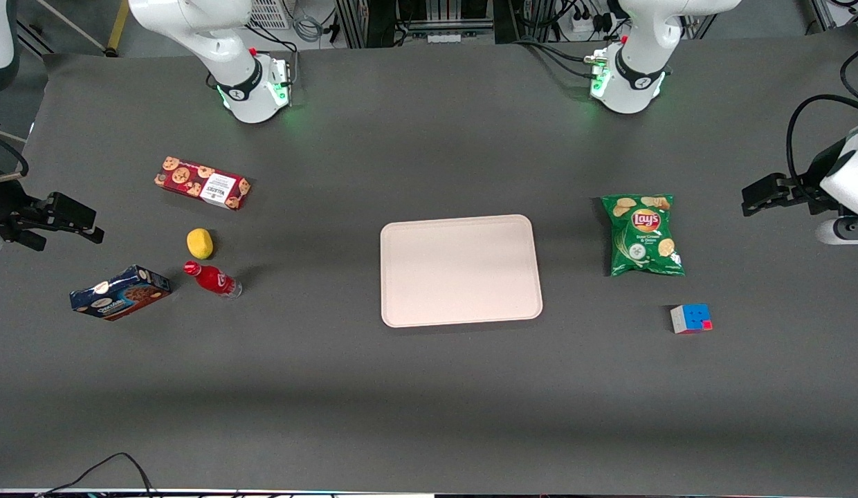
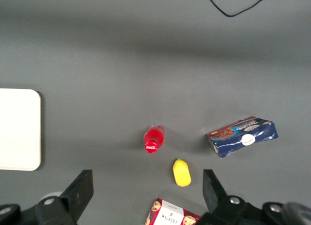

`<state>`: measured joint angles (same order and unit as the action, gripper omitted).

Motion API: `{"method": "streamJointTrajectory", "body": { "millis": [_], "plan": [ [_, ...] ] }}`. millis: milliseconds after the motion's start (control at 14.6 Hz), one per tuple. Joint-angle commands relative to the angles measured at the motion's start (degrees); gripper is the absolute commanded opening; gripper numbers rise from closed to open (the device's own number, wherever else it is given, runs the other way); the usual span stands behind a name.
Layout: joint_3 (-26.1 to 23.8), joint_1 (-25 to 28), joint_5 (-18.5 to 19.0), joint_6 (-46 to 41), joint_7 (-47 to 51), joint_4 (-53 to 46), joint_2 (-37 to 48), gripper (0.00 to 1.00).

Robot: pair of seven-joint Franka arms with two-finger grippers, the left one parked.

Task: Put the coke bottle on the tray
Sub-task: 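Move the right gripper down toward the red Coca-Cola bottle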

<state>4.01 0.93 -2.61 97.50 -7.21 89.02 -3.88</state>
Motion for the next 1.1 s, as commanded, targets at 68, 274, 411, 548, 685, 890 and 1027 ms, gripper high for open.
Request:
{"method": "streamJointTrajectory", "body": {
  "millis": [68,274,411,548,685,890,1027],
  "plan": [
    [-0.8,-0.2,2.2,-1.5,1.1,-2.2,-1.5,1.00],
    [-1.0,0.3,2.2,-1.5,1.1,-1.5,-2.5,1.00],
    [-1.5,0.5,2.3,-1.3,2.3,-0.2,-4.4,1.00],
    [-1.7,0.6,3.9,1.4,2.5,3.4,-4.7,1.00],
    [-2.7,0.4,4.9,6.4,2.5,9.6,-4.0,1.00],
    [-2.8,0.4,4.9,17.1,2.5,20.5,-2.4,1.00],
    [-3.0,0.1,4.9,24.2,2.5,27.2,-1.6,1.00]
  ]
}}
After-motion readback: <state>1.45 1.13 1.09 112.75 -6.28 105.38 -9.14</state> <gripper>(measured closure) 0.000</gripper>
